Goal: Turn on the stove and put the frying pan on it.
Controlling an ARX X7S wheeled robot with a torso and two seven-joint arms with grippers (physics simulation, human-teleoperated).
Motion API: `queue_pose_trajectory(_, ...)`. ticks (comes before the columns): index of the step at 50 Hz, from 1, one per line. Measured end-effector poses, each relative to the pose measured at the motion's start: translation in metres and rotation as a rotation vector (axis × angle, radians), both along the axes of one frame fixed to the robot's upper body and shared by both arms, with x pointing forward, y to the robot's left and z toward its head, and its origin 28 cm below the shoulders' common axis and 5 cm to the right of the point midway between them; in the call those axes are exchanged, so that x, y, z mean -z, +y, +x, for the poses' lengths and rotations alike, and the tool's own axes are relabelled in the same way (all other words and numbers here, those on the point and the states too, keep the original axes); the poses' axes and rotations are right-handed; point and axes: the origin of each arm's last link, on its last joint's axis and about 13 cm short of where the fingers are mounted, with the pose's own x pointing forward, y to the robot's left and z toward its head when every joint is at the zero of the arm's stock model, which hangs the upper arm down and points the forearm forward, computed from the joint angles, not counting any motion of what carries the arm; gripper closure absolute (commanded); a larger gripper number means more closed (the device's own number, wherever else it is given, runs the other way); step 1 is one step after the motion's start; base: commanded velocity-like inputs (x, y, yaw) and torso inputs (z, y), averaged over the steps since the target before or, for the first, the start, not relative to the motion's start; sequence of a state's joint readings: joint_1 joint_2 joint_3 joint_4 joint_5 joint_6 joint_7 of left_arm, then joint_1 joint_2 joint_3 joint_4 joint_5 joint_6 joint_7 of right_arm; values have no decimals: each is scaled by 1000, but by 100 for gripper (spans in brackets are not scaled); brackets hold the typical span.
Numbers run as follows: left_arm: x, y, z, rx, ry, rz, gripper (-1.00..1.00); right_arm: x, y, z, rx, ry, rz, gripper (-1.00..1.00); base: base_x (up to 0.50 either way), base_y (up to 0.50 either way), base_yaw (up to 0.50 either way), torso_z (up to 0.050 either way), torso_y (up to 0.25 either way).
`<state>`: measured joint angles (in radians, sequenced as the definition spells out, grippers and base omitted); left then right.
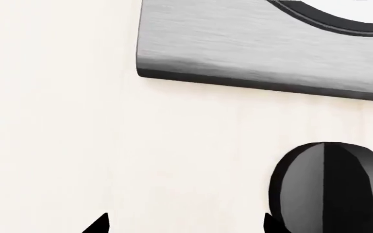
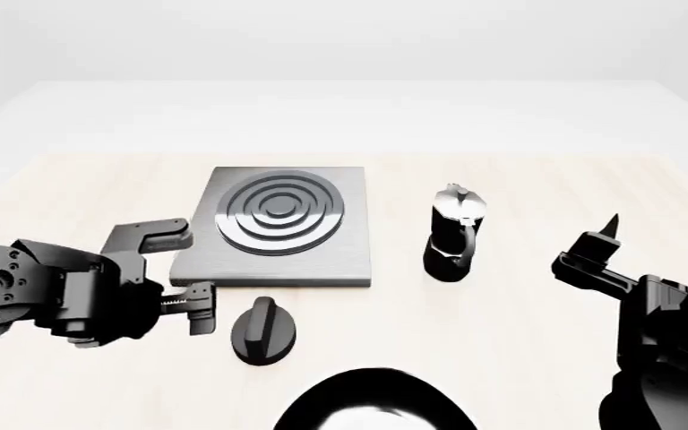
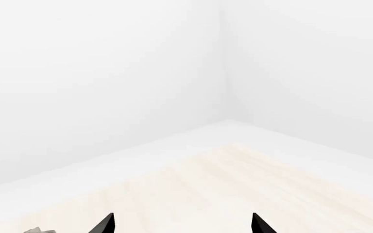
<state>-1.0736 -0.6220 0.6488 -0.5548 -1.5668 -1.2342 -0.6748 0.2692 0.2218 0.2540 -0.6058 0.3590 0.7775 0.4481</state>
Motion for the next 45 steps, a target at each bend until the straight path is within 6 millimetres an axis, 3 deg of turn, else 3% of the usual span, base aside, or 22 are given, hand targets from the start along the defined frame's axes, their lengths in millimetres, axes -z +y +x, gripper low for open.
queue_pose_trajectory(21,13,-20,-5,90,41,-7,-100,0,1,1,-5,3,0,-100,0,0,0,0,0)
queue_pose_trajectory(45,17,-21,0,106,48,-10,-100,1,1,1,-10,5,-4,-100,0,0,0,0,0)
